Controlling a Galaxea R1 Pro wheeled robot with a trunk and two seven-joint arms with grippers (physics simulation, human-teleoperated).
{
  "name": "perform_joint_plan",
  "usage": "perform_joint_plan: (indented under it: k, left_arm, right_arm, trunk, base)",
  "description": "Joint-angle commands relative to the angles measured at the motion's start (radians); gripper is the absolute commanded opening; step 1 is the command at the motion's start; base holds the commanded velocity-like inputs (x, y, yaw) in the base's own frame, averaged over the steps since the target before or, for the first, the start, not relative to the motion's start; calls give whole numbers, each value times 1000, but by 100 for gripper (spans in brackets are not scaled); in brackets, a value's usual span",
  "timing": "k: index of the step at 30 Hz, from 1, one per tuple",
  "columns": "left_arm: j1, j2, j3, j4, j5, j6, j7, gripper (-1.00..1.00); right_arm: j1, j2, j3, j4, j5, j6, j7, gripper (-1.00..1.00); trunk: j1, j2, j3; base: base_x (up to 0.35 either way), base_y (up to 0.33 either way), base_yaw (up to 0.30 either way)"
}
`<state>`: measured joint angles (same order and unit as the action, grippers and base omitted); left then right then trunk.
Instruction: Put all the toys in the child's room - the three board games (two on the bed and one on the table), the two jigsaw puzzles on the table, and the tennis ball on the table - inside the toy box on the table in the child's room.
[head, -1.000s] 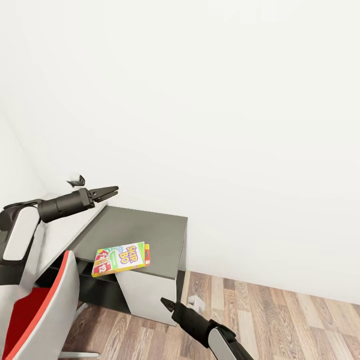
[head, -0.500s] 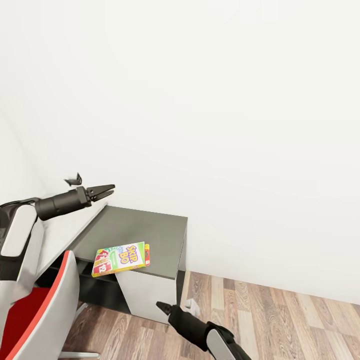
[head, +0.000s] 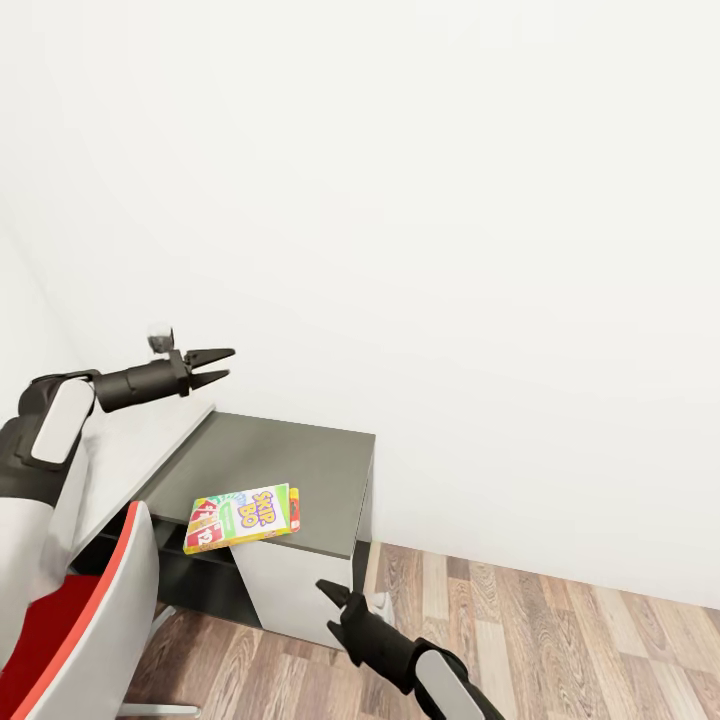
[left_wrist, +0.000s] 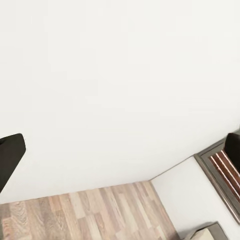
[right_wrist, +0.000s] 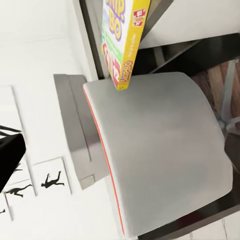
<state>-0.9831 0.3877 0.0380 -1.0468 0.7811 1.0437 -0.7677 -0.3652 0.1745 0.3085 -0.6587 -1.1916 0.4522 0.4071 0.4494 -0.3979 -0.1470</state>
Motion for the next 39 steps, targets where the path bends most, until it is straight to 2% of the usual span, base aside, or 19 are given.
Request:
perform_joint_plan:
  k: [1, 5, 9, 15, 18, 26, 34, 39]
  left_arm:
    - [-6, 0, -1, 6, -5, 3, -2, 100]
    - [-11, 0, -6, 13, -5, 3, 4, 100]
    - [-13, 1, -10, 15, -4, 3, 5, 100]
    - [-13, 16, -7, 18, -4, 3, 7, 100]
    - [-13, 24, -8, 14, -5, 3, 7, 100]
    - [-10, 25, -10, -4, -5, 3, 6, 100]
    - [-7, 25, -12, -106, 2, 3, 5, 100]
    - [-5, 25, -12, -121, 0, 3, 5, 100]
  right_arm:
    - [-1, 0, 1, 1, -11, 6, 1, 100]
    - [-1, 0, 10, 2, -15, 7, 2, 100]
    - [-1, 0, 37, 2, -14, 0, 8, 100]
    - [0, 0, 67, 2, -17, -5, 11, 100]
    - [0, 0, 69, 2, -18, -7, 11, 100]
    - [0, 0, 72, 4, -17, -28, 12, 100]
    - [0, 0, 76, 4, -15, -34, 14, 100]
    - [0, 0, 77, 4, -14, -35, 14, 100]
  trunk:
    - [1, -2, -2]
    - [1, -2, -2]
    - [1, -2, -2]
    - [1, -2, -2]
    - [1, -2, -2]
    - [1, -2, -2]
    - [1, -2, -2]
    - [1, -2, -2]
  base:
    - [0, 0, 0]
    - [0, 0, 0]
    - [0, 0, 0]
    - [0, 0, 0]
    - [0, 0, 0]
    - [0, 137, 0]
    - [0, 151, 0]
    - [0, 24, 0]
